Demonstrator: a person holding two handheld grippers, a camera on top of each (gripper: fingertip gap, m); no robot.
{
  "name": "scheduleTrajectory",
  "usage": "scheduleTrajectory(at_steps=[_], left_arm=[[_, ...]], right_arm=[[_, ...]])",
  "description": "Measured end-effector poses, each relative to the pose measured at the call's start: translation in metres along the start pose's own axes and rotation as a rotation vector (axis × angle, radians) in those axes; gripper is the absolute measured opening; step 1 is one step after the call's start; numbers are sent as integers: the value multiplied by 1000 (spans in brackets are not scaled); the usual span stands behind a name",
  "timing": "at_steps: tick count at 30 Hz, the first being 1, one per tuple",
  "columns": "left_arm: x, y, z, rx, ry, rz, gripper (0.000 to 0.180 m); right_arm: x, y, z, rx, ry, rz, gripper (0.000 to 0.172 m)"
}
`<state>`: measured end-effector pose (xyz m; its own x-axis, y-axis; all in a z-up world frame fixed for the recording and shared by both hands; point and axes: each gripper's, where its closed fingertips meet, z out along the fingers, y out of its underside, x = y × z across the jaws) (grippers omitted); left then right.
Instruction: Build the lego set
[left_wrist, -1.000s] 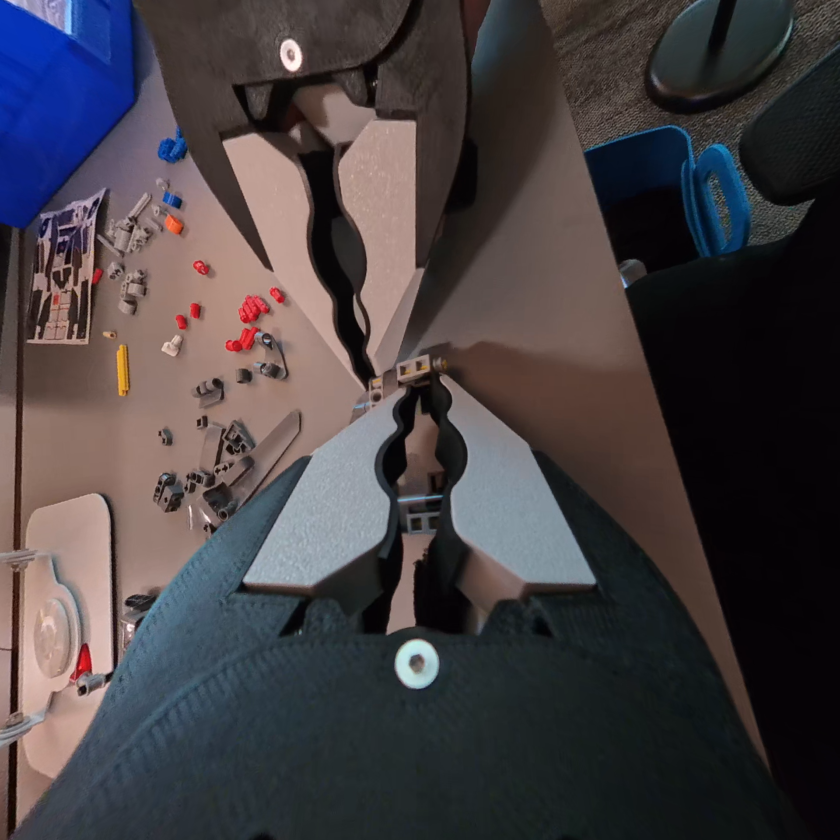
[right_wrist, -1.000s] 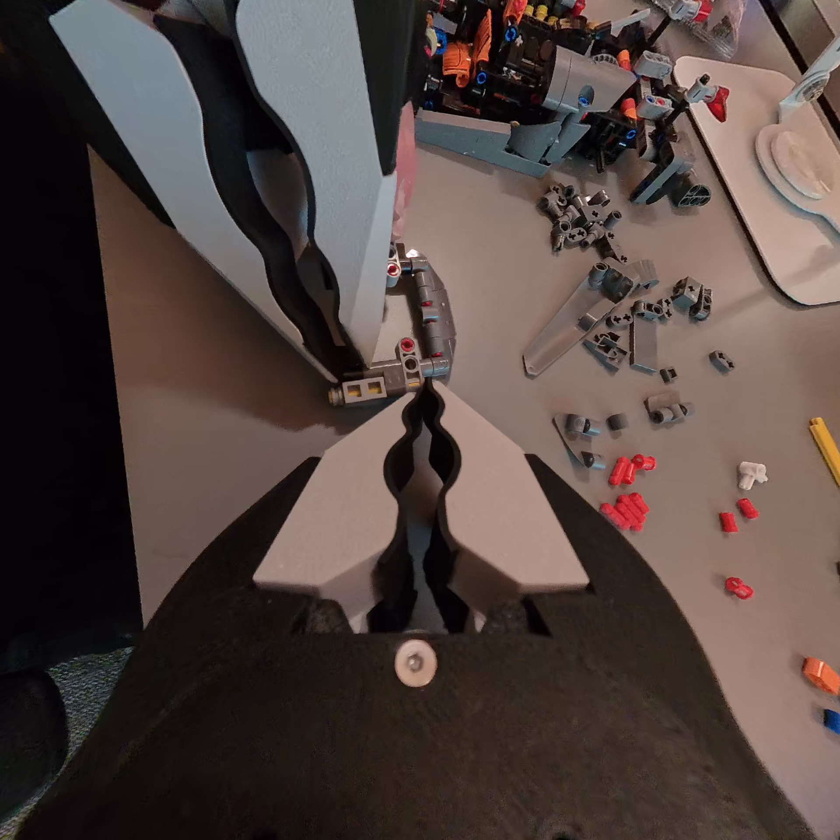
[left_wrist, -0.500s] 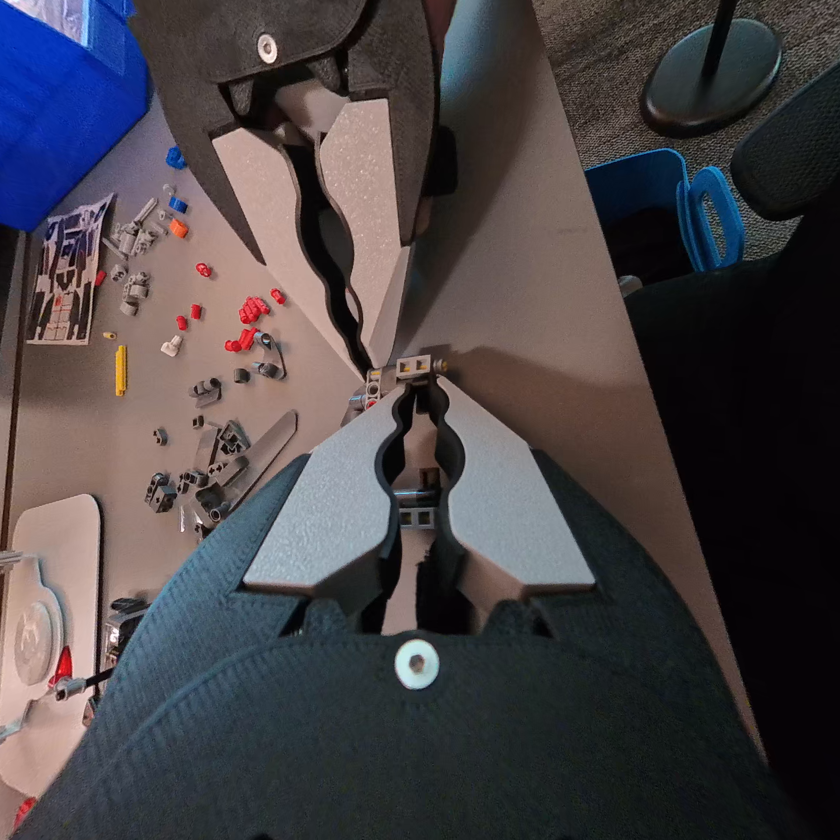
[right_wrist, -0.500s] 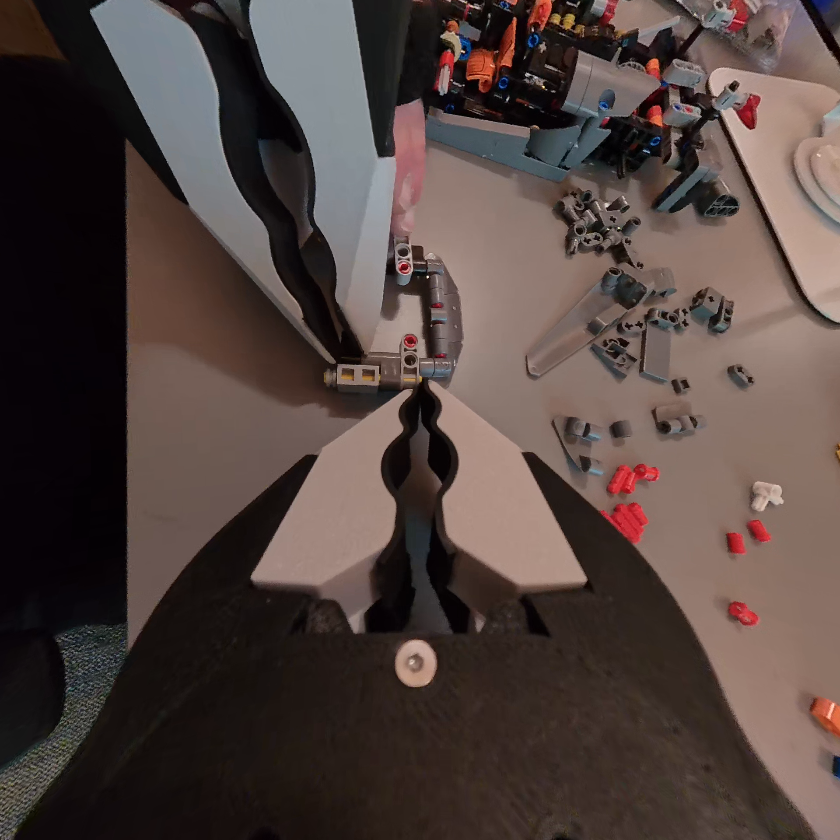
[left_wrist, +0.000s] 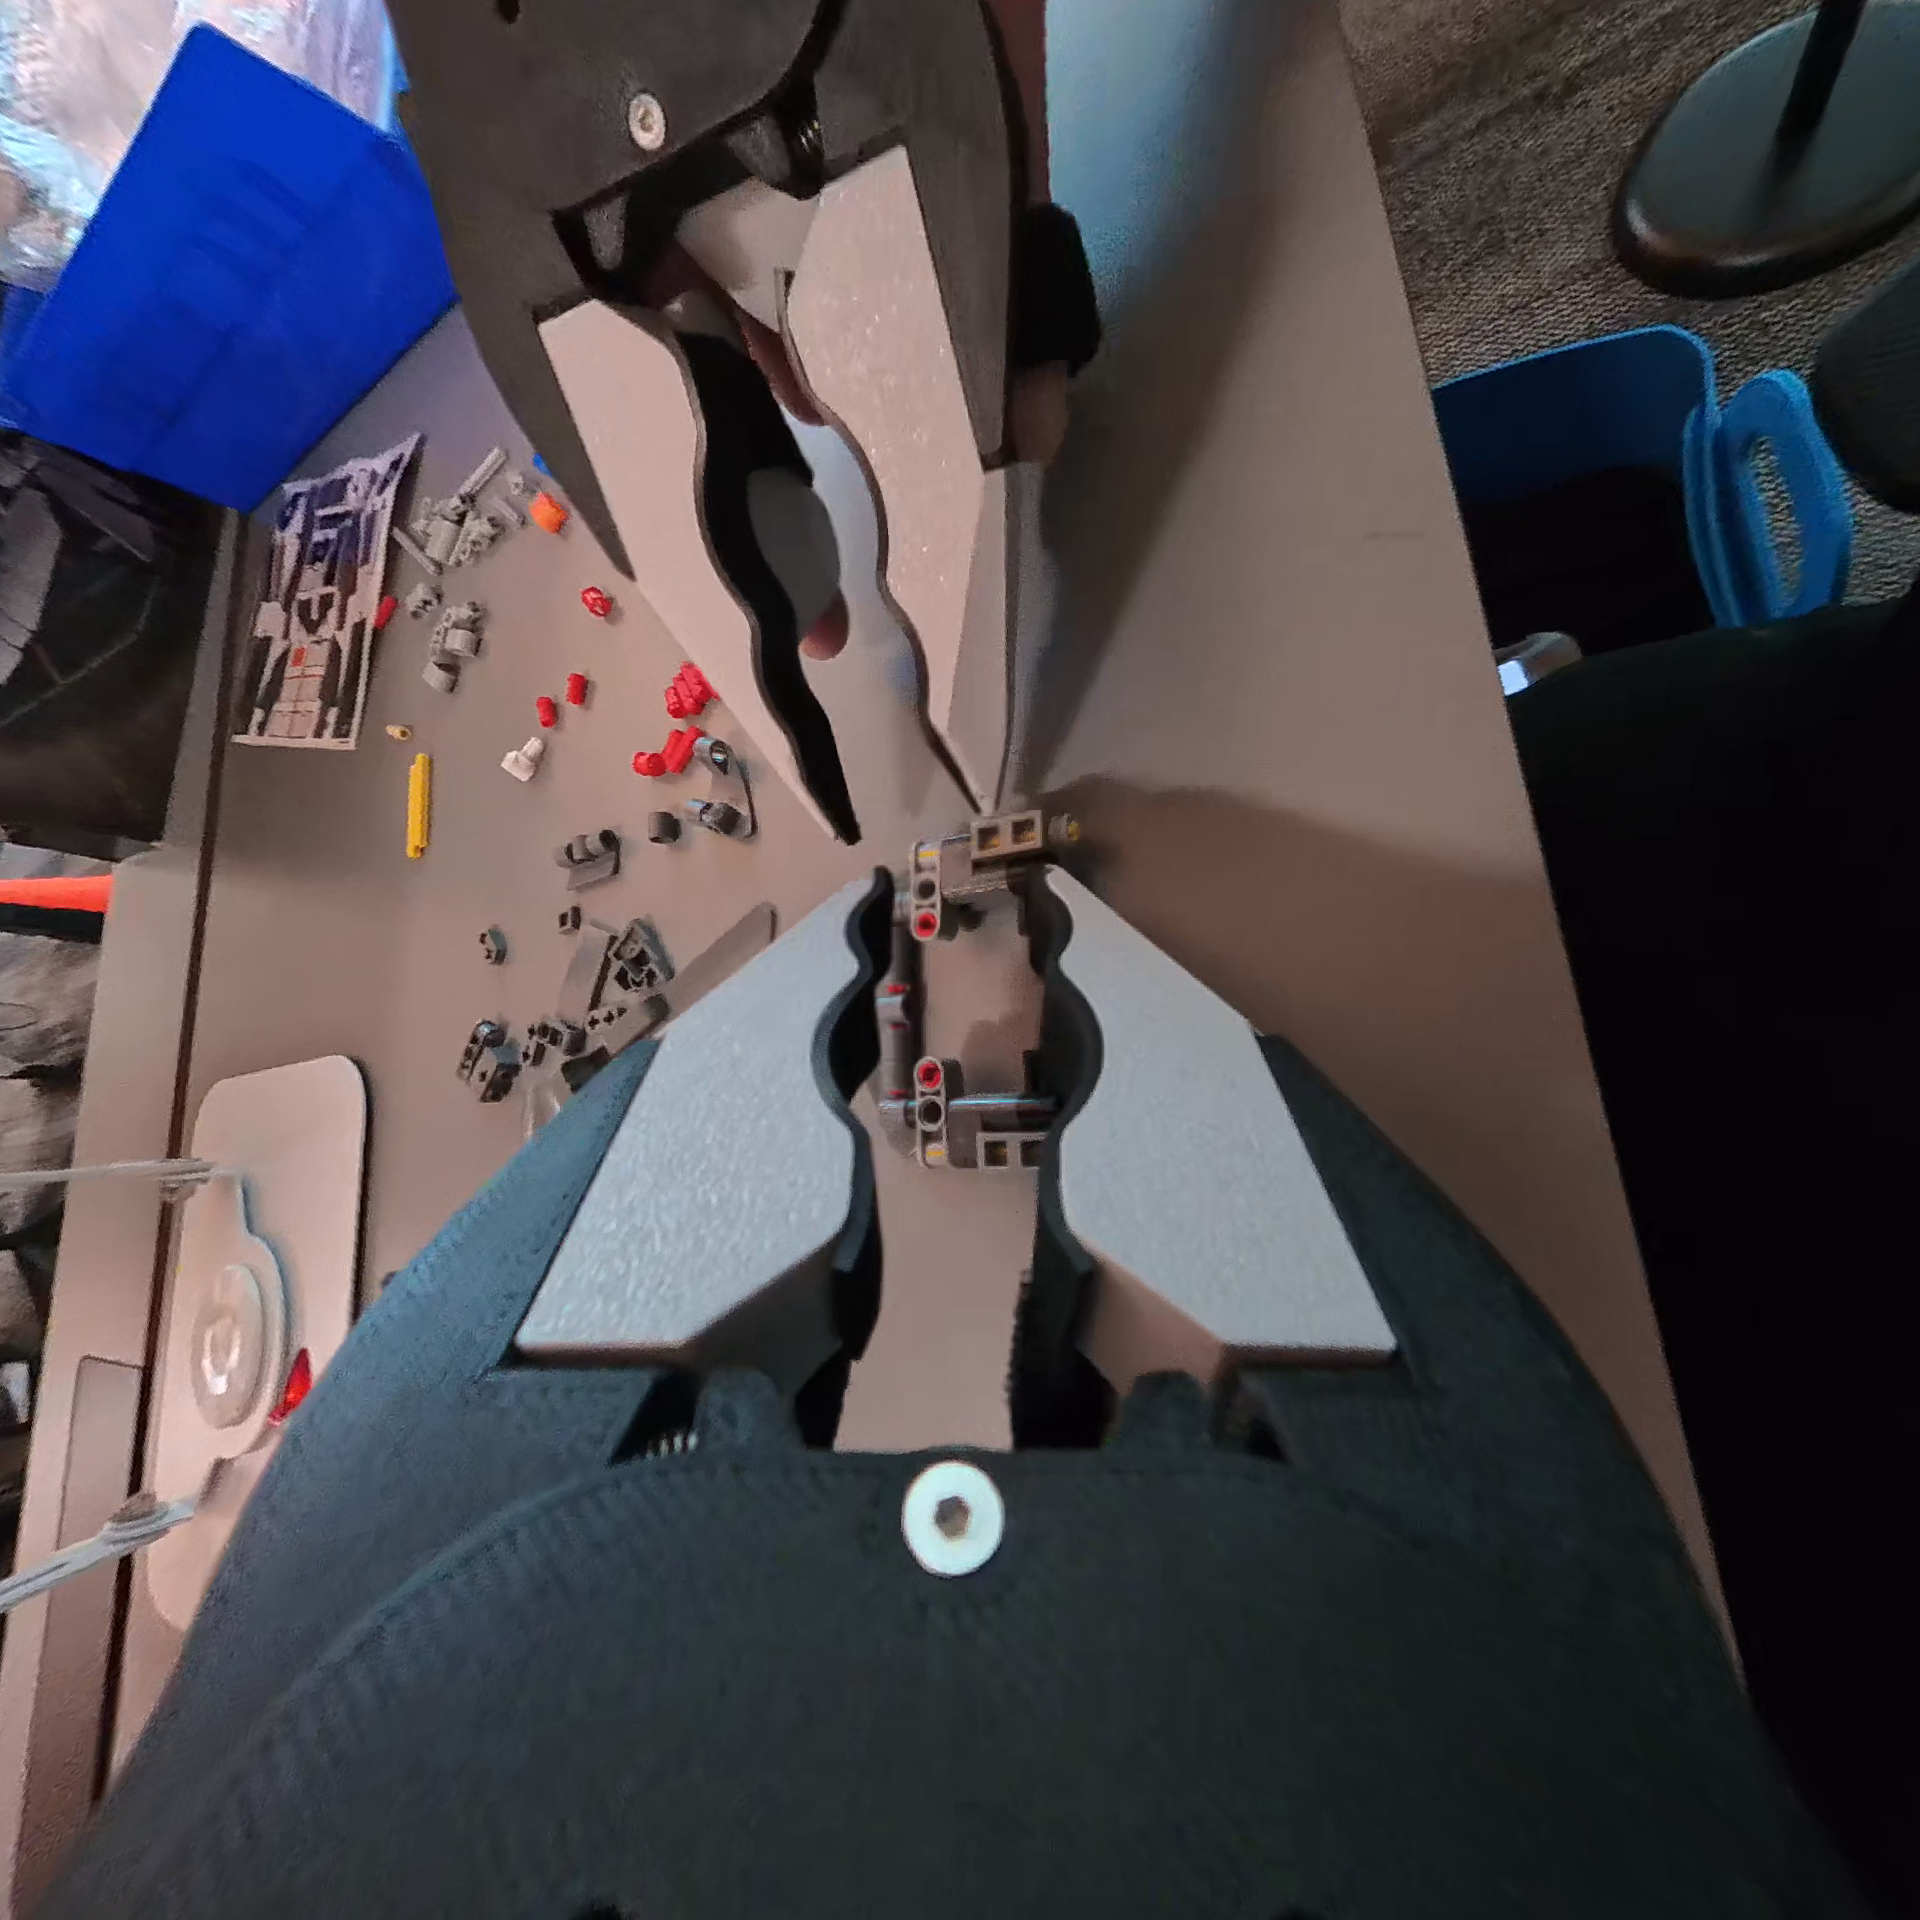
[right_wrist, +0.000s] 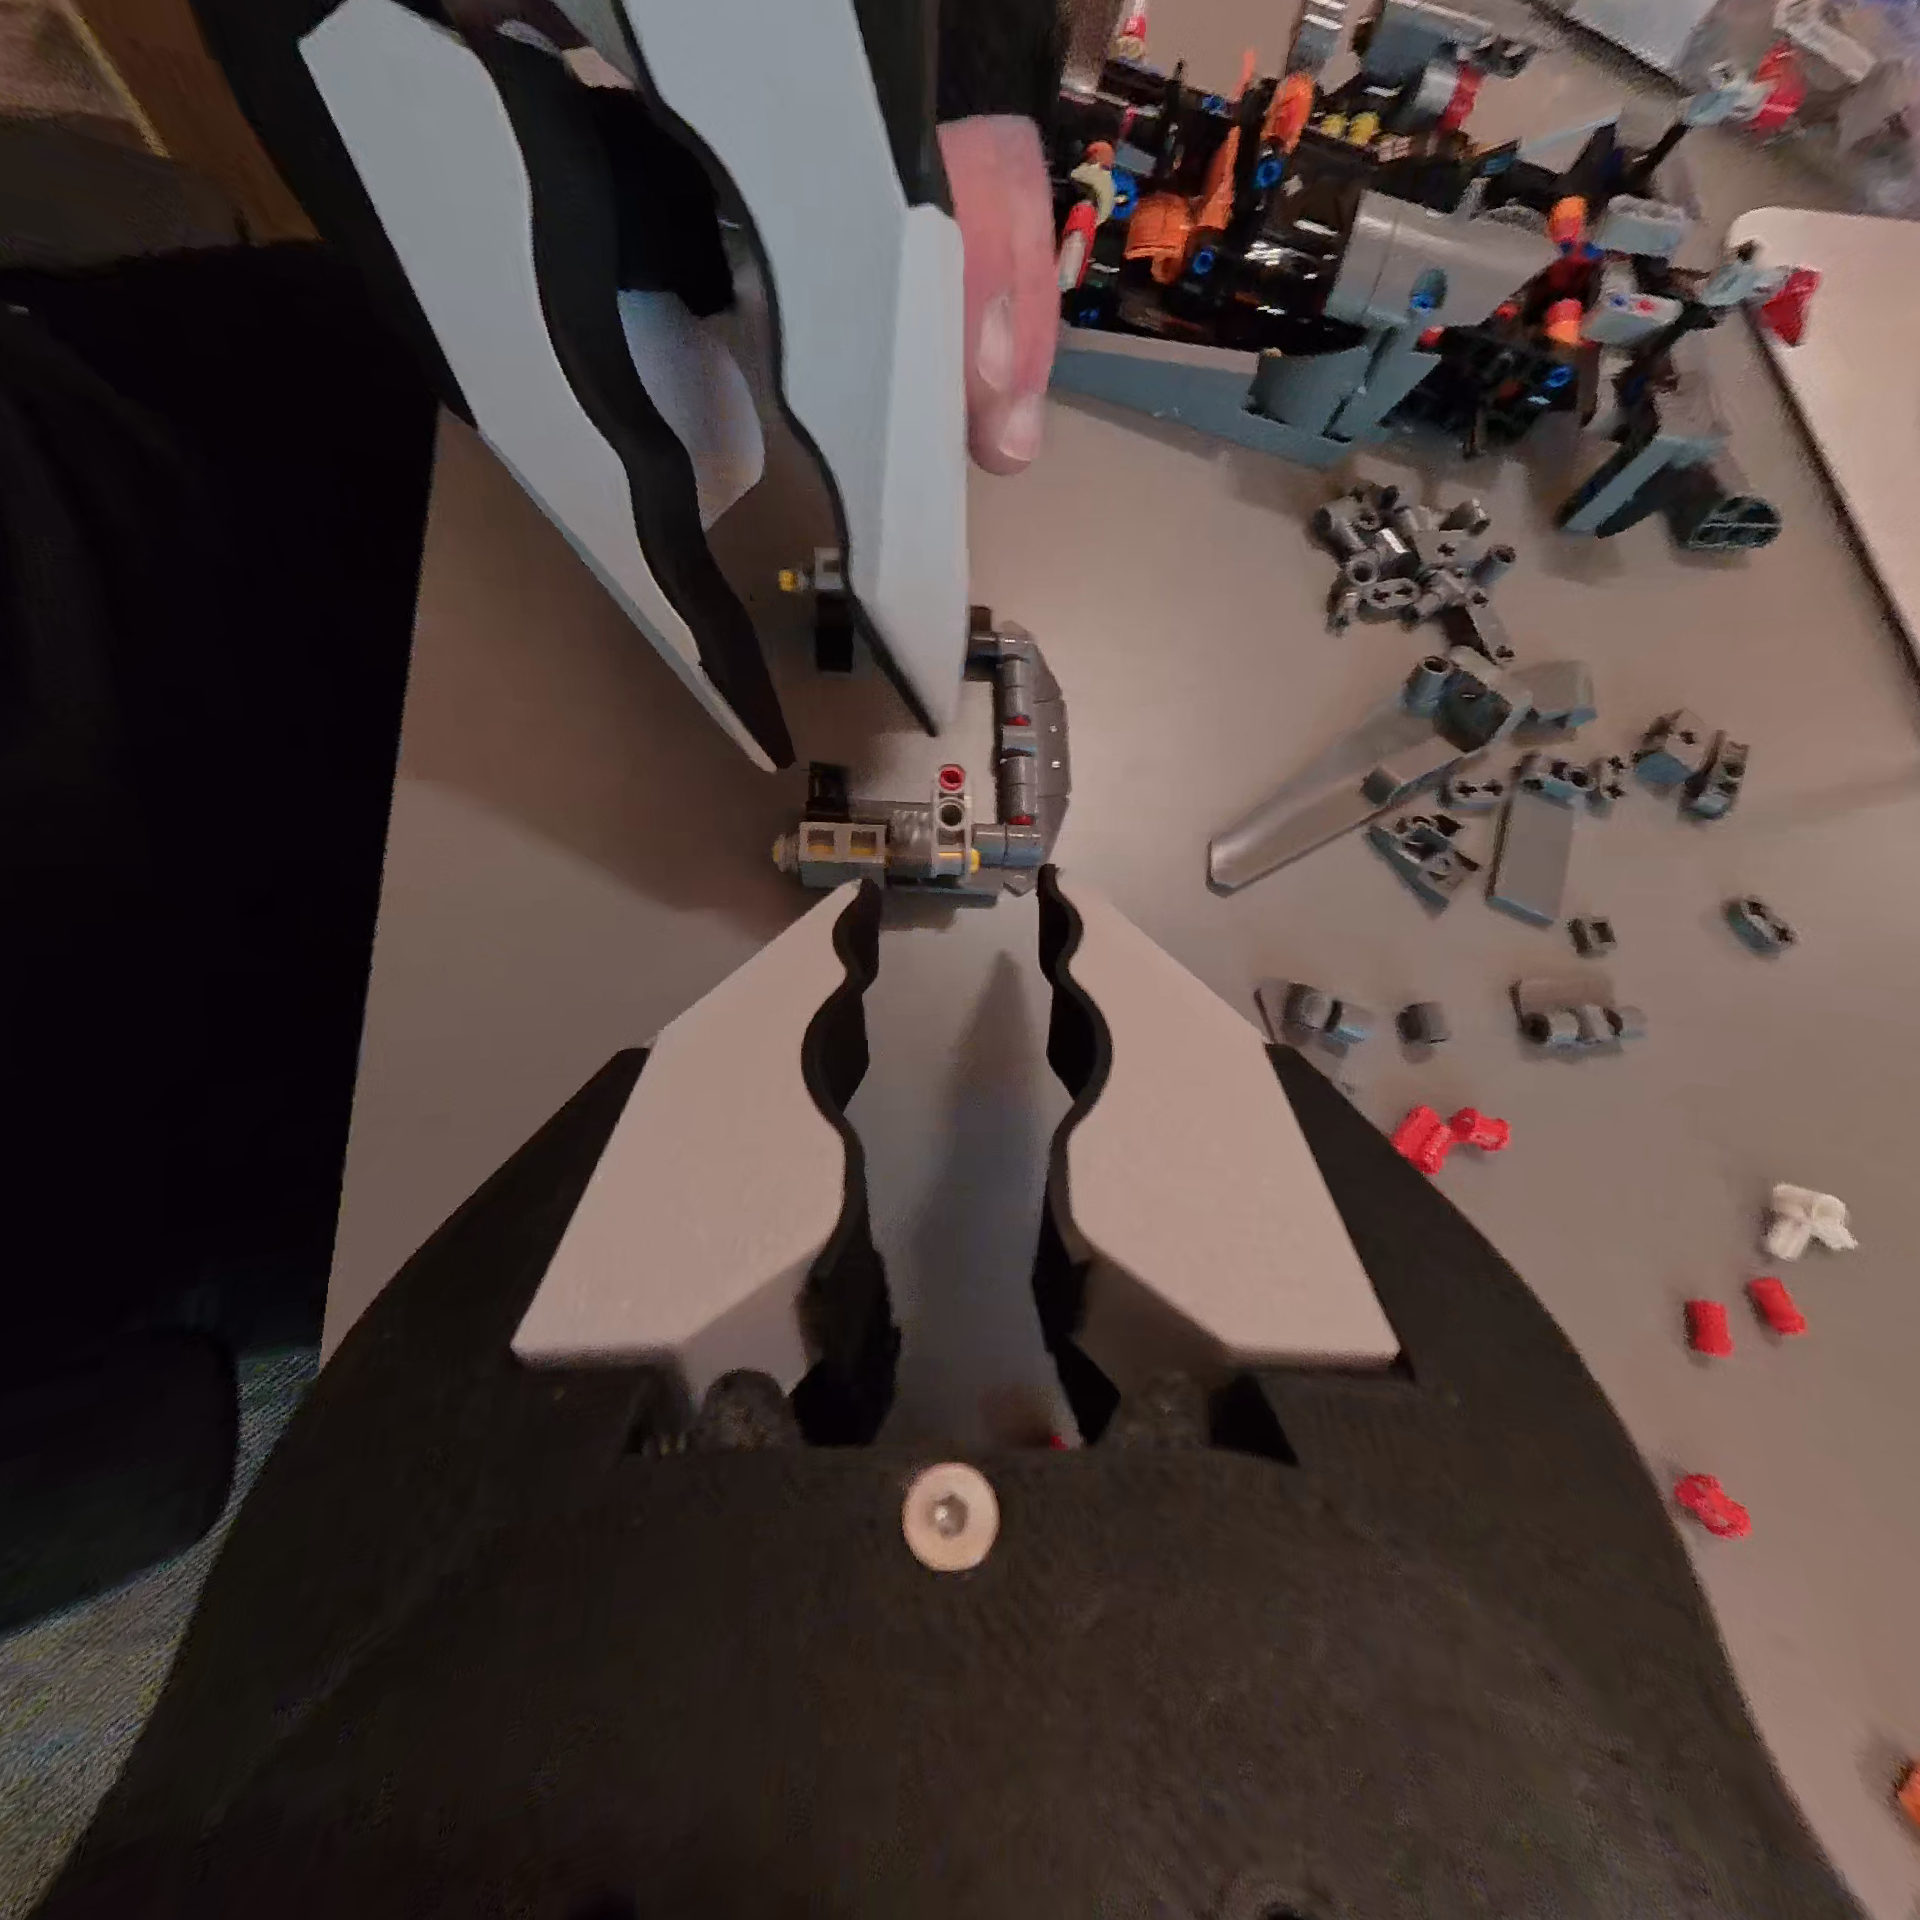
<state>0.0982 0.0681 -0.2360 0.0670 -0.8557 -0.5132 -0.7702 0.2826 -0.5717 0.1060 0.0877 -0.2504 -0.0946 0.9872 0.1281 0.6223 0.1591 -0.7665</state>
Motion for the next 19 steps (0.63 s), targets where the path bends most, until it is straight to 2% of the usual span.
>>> scheduleTrajectory(at_steps=[3,4,14,19], left_arm=[[2,8,7,-53,26,-26,43],[3,11,9,-70,33,-26,44],[7,14,18,-90,137,-61,32],[8,14,18,-96,141,-76,31]], right_arm=[[-6,3,3,-15,-80,8,36],[-8,2,3,-8,-94,8,36],[-16,2,9,-6,-85,-19,32],[-16,2,9,-4,-100,-34,32]])
